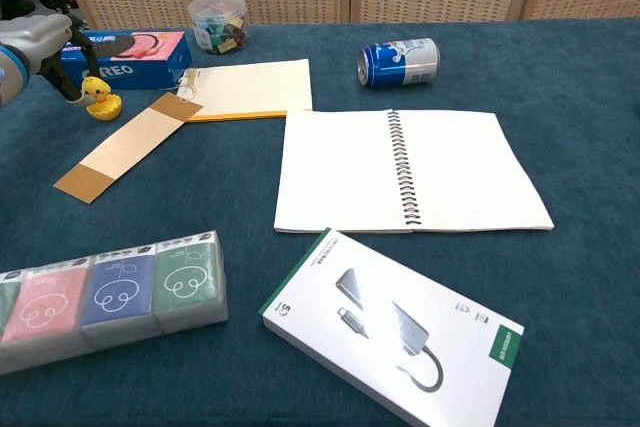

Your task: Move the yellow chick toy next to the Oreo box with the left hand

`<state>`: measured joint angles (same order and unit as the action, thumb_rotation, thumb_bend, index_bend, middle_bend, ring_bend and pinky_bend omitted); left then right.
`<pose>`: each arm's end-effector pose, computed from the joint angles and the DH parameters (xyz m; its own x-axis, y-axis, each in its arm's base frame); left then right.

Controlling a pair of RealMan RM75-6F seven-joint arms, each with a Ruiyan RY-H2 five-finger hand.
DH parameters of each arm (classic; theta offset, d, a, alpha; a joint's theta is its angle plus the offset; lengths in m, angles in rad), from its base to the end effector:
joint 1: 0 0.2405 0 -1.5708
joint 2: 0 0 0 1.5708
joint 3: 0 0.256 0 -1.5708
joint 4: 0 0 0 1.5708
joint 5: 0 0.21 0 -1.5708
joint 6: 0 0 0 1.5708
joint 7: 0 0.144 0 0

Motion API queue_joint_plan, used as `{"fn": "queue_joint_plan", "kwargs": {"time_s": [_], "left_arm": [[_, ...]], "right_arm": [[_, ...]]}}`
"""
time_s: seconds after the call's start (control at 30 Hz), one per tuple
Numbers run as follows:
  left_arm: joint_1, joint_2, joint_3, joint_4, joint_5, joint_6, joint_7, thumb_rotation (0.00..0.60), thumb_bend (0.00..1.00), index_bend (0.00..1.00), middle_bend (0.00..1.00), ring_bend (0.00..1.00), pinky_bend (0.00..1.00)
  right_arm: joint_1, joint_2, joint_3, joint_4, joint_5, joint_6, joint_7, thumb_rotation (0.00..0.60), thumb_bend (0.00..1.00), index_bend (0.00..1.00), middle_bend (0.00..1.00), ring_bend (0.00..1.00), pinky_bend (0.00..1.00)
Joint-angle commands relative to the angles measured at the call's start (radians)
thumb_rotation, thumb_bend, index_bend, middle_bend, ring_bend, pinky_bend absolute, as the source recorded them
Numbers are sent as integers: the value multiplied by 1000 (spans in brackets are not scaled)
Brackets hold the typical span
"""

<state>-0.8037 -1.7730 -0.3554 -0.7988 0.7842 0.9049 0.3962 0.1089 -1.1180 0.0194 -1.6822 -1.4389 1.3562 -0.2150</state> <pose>-0.2445 0.4410 0.0176 0.4706 0.1182 0.8744 0.8604 0.1582 -0.4845 -0.3094 -0.1788 0.1344 0.5155 -0.1604 0.8418 -0.8534 -0.0074 0.5212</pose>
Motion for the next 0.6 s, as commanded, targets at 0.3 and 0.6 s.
{"fn": "queue_joint_plan", "kwargs": {"time_s": [0.3, 0.6], "left_arm": [[-2, -25, -8, 31, 4, -17, -4, 600, 200, 521, 0, 0, 0], [5, -13, -19, 20, 12, -3, 2, 600, 103, 335, 0, 0, 0]], "right_arm": [[-3, 3, 2, 0, -4, 9, 10, 600, 0, 166, 0, 0, 42], [-3, 2, 1, 3, -7, 13, 14, 600, 0, 165, 0, 0, 41]]}}
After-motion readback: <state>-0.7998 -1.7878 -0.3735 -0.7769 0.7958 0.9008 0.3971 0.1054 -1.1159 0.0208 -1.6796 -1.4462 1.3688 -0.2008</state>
